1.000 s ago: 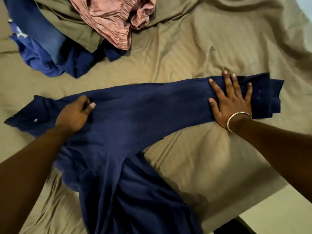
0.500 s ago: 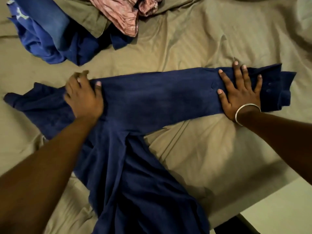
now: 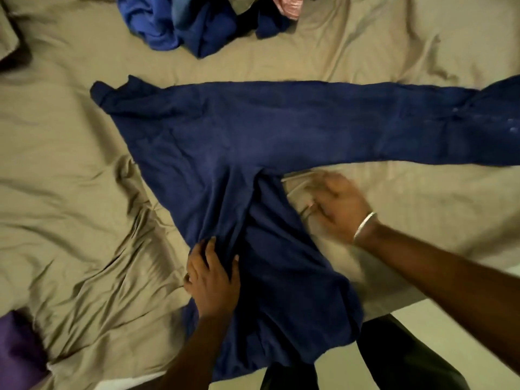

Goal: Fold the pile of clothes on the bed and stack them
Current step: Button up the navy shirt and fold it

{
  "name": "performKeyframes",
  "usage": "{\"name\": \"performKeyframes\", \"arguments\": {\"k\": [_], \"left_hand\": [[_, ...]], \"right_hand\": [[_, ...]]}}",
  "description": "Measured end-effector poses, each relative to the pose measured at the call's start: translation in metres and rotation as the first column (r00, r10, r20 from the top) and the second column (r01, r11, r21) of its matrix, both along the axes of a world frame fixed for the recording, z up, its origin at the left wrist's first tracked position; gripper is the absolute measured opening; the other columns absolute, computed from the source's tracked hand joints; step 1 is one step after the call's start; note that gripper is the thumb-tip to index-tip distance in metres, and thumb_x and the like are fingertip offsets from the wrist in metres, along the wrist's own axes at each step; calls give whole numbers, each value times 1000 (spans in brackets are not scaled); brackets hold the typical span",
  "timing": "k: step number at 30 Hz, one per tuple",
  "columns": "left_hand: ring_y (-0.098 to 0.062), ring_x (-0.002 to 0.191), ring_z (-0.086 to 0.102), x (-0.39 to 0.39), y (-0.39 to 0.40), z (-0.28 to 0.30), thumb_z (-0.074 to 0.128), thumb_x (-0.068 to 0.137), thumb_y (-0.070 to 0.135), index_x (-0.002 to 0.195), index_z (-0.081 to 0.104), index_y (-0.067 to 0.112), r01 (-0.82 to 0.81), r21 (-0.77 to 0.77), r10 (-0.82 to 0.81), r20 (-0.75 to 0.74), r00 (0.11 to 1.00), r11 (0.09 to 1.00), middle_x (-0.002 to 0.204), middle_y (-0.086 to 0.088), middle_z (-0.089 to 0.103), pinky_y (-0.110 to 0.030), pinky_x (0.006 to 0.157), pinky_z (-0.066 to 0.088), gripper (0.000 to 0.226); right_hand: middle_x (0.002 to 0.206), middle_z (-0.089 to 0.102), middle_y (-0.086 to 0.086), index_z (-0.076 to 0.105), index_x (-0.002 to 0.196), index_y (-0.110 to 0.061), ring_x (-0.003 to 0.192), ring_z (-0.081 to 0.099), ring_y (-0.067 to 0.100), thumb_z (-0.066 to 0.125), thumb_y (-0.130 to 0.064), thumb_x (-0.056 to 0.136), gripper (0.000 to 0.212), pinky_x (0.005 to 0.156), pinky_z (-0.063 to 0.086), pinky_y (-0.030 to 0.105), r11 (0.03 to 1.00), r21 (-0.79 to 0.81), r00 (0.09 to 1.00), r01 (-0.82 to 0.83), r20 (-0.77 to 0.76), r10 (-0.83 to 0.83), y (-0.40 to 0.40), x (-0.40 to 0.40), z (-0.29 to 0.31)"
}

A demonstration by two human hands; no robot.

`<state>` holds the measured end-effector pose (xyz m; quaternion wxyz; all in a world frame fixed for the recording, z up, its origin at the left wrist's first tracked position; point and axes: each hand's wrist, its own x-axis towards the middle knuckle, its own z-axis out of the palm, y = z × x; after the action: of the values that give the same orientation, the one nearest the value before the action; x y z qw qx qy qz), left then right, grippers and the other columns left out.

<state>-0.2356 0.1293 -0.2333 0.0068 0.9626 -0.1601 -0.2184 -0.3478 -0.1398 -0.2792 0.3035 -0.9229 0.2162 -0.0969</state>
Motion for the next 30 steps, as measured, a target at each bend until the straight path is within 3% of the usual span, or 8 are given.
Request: {"name": "performKeyframes", "arguments": {"k": [6, 9, 12, 17, 23, 24, 27, 30], "left_hand": [[-43, 118, 49, -25, 49, 20, 73, 85, 24, 144, 36, 9, -228, -161, 213, -104, 972, 960, 134, -19, 41, -45, 89, 46, 72], [-36, 105, 61, -32, 61, 32, 72, 86, 32, 146, 31, 16, -378, -113, 336, -275, 901, 919, 123, -10, 59, -34, 73, 45, 75], [-35, 97, 65, -43, 68, 55, 54, 96, 41, 130, 48, 21, -172, 77, 186, -238, 953, 982, 118, -7, 63, -40, 72, 51, 40], [-32, 107, 62, -74, 78, 95, 56, 92, 29, 139, 33, 27, -196, 120, 225, -327, 918, 973, 134, -4, 47, -37, 74, 46, 53], [-21, 113, 58, -113, 97, 115, 46, 98, 24, 128, 47, 23, -130, 127, 179, -540, 823, 983, 131, -1, 53, -29, 89, 47, 30], [-19, 113, 57, -118, 96, 119, 46, 99, 26, 125, 50, 23, -121, 111, 163, -593, 789, 986, 128, 0, 55, -27, 93, 45, 27], [-15, 115, 57, -124, 89, 123, 49, 99, 28, 125, 56, 26, -72, 59, 93, -707, 702, 996, 125, 4, 59, -22, 97, 41, 27], [-7, 96, 63, -129, 91, 115, 57, 90, 31, 113, 66, 30, -198, -139, 56, -667, 743, 970, 107, 10, 69, -20, 85, 48, 25]], "right_hand": [[102, 66, 5, 69, 111, -10, 85, 65, 25, 55, -26, 93, 28, 76, 55, 40, 924, 378, 997, 64, -71, -40, 137, 29, 29], [98, 68, -3, 68, 116, -16, 86, 65, 14, 60, -37, 94, 31, 85, 54, 35, 717, 632, 947, 296, -292, -133, 166, 37, 31], [93, 70, -8, 68, 108, -19, 92, 66, 11, 64, -53, 88, 40, 89, 53, 34, 427, 788, 889, 444, -447, -99, 192, 36, 39], [72, 56, -1, 51, 72, -11, 72, 52, 10, 55, -27, 100, 32, 76, 46, 33, 403, 810, 904, 427, -397, -159, 222, 14, 50], [102, 69, 3, 62, 94, -18, 100, 64, 21, 51, -39, 100, 24, 92, 51, 36, -63, 775, 665, 628, -578, -472, 230, -4, 65], [104, 70, 3, 63, 97, -18, 101, 65, 22, 59, -48, 92, 31, 91, 52, 38, -79, 769, 674, 635, -600, -431, 228, -8, 67], [102, 72, 2, 65, 101, -12, 99, 67, 21, 71, -45, 83, 39, 89, 54, 40, 154, 743, 755, 651, -615, -227, 226, -20, 70], [86, 63, 2, 59, 87, -10, 83, 57, 18, 54, -21, 99, 17, 83, 46, 37, 288, 624, 682, 726, -598, -422, 226, -35, 72]]}}
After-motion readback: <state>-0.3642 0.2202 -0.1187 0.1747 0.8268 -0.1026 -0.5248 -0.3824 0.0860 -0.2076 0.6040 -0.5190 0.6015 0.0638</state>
